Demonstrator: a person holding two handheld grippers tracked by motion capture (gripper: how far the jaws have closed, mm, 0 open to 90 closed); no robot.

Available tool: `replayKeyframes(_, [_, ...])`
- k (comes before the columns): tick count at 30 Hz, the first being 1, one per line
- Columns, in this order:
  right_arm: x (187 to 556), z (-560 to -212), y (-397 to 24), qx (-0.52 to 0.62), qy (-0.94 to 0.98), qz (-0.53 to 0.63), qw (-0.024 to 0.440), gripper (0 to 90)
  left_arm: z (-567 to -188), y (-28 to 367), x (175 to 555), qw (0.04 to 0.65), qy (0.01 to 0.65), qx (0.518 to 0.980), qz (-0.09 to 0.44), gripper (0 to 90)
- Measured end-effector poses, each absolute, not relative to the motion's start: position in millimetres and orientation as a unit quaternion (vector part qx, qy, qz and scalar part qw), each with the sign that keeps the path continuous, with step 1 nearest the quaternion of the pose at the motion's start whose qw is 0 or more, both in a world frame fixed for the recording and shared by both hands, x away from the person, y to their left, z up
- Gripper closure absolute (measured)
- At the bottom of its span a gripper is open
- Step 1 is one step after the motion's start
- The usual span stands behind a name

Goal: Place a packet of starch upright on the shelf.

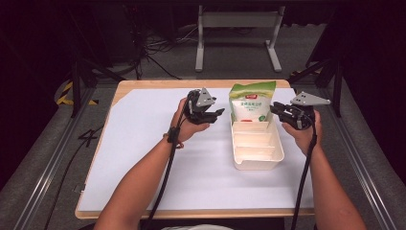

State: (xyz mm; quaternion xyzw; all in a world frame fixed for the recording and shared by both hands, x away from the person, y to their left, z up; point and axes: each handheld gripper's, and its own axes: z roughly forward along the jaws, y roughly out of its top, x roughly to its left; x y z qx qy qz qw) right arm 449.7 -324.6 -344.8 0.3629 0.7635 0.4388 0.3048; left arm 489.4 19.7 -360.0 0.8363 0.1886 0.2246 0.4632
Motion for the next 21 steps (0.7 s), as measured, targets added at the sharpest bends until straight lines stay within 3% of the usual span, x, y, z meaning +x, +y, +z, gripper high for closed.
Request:
replayKeyframes(5, [442, -343, -326, 0.355, 0.771, 0.425, 0.316, 68.0, -366, 38, 481, 0.463, 0.197, 0.835, 0.224, 43.2])
replayKeyframes(13, [431, -345, -326, 0.349, 0.773, 0.432, 0.305, 51.6, -375, 67, 468, 0.452, 0.219, 0.833, 0.230, 31.8])
replayKeyframes(21, [418, -343, -328, 0.347, 0.774, 0.435, 0.303, 43.8, -377, 88, 455, 0.442, 0.221, 0.837, 0.234, 23.9])
